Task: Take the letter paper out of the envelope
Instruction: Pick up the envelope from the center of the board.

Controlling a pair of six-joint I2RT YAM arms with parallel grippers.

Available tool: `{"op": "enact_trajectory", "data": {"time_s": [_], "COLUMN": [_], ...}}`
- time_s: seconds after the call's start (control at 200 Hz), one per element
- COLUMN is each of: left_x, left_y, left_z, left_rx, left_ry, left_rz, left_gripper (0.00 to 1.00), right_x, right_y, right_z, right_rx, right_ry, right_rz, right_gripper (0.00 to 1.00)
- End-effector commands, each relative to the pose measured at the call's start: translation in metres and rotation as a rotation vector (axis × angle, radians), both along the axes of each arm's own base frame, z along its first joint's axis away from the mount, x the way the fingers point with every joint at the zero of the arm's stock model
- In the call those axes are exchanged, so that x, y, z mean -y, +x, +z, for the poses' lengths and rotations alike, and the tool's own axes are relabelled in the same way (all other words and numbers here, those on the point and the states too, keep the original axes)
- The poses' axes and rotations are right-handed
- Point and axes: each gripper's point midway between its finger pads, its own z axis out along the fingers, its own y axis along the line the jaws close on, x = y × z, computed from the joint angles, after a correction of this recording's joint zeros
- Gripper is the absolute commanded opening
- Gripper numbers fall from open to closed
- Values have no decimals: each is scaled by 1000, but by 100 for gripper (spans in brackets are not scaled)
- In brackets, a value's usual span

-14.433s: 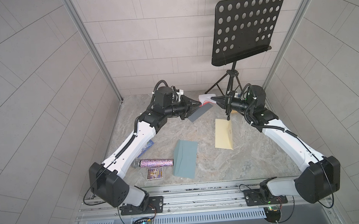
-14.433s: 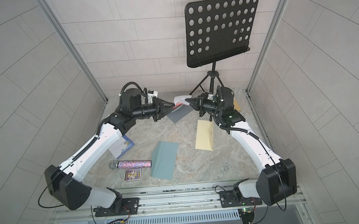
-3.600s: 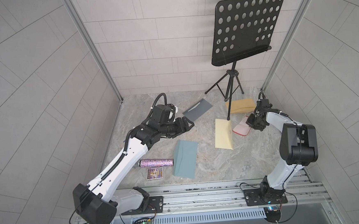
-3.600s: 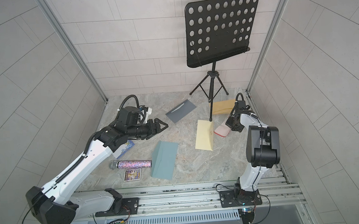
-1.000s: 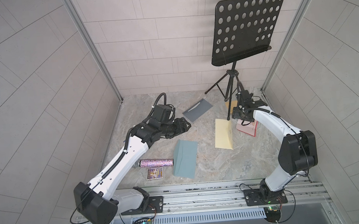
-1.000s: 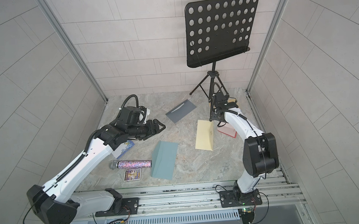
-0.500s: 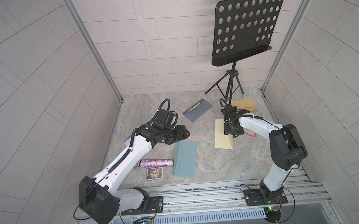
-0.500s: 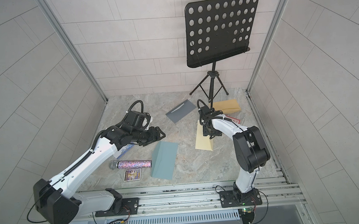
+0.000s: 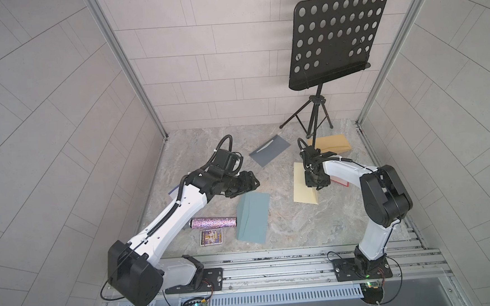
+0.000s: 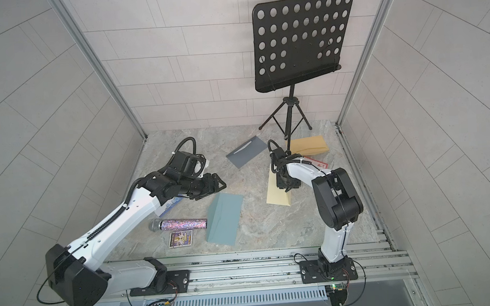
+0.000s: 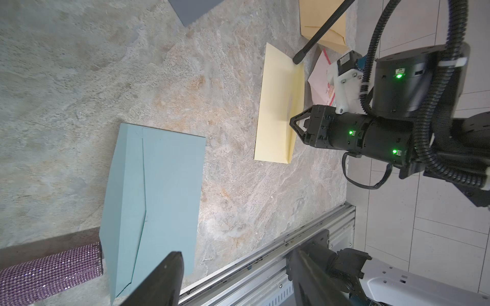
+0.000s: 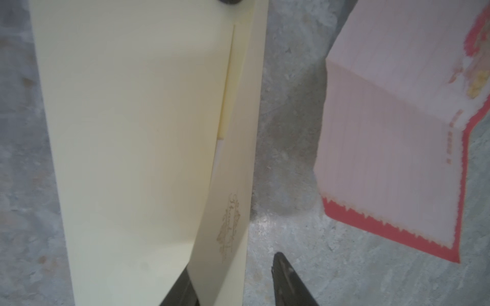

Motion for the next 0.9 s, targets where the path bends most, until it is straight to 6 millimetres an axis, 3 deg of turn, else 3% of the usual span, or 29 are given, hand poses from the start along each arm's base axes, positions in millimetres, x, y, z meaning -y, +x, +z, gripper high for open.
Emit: {"op": "enact_trajectory", "data": {"time_s": [0.0,0.345,0.45,0.545,0.895], "left_x": [-1,0,0,-1,2], "left_y": [1,2,1,0,2], "left_z": [-1,2,2,2,7], "left_rx": [2,4,4,2,25], "left_ry": [4,-9,-11,-11,-32], "left_rz": [-9,-3,0,1,2], "left_gripper": [71,71,71,71,71], "right_x": [9,12,14,16,17], "right_y": [-7,-16,-21,-24,-50], "right_z": [-8,-20,-22,-15,31], "right_rx": [-23,-44,-52,-36,1], "right_ry": [-20,2,5,9,67], "right_rz": [-10,-24,-31,-39,-76], "right_gripper": [38,24,11,0,0]}}
